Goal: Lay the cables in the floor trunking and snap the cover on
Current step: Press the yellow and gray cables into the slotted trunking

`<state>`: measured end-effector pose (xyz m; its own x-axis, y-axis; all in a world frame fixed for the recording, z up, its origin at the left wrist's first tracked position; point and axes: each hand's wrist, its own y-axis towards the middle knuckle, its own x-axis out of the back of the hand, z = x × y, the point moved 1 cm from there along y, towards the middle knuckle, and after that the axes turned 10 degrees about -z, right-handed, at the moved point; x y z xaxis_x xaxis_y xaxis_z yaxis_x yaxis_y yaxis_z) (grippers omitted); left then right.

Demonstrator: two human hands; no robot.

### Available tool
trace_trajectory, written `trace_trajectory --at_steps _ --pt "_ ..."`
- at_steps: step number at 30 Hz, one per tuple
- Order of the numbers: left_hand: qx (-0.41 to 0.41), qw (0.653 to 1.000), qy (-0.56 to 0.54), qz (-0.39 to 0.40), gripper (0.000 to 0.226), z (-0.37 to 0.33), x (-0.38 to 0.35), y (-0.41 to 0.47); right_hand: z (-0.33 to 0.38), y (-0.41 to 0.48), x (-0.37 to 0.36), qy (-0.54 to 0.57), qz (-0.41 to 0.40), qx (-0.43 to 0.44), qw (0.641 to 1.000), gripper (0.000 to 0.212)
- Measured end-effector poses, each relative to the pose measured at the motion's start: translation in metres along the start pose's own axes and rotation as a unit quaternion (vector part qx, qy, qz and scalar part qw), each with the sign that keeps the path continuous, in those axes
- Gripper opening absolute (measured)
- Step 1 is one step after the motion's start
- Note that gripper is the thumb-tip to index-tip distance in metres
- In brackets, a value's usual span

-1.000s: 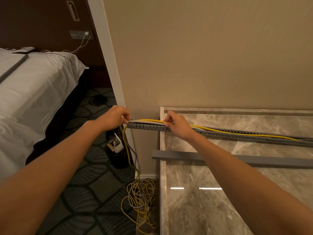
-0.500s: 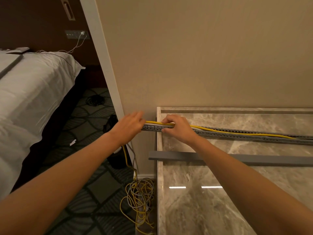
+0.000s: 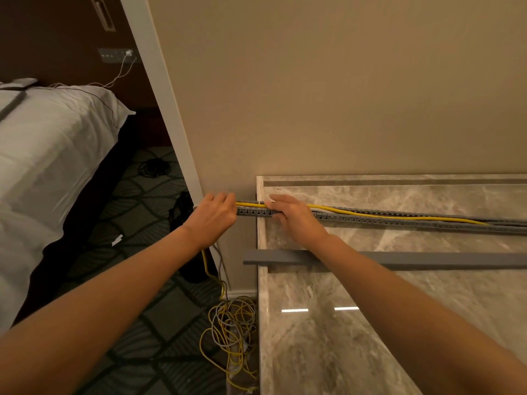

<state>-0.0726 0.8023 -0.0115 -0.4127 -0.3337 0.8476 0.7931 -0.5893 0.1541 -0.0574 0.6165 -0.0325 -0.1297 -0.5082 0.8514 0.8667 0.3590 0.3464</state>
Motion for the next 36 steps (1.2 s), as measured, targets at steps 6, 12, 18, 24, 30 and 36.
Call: trace_trajectory --at_steps 6,12,18,24,30,36 --pt "0.025 0.998 -0.061 0.018 0.047 -0.005 0.006 0.005 -0.015 -0.017 0.015 -0.125 -0.083 0.037 0.988 0.032" --pt "0.027 0.994 -0.084 0.059 0.039 -0.013 0.006 0.021 -0.019 -0.022 0.027 -0.158 -0.080 0.013 0.984 0.023" --pt "0.040 0.995 -0.069 0.060 0.028 -0.032 0.027 0.045 -0.020 -0.021 0.028 -0.114 -0.087 0.008 0.990 0.015" --pt "-0.032 0.991 -0.131 0.020 0.037 -0.060 0.031 0.055 -0.024 -0.031 0.017 -0.077 -0.102 -0.023 0.991 0.017" --pt "-0.004 0.989 -0.145 0.042 0.031 -0.061 0.040 0.069 -0.034 -0.032 0.038 -0.073 -0.017 -0.057 0.996 0.040" --pt "-0.018 0.985 -0.169 0.006 0.030 -0.086 0.053 0.088 -0.065 -0.055 0.064 -0.107 -0.048 -0.074 0.990 0.023"
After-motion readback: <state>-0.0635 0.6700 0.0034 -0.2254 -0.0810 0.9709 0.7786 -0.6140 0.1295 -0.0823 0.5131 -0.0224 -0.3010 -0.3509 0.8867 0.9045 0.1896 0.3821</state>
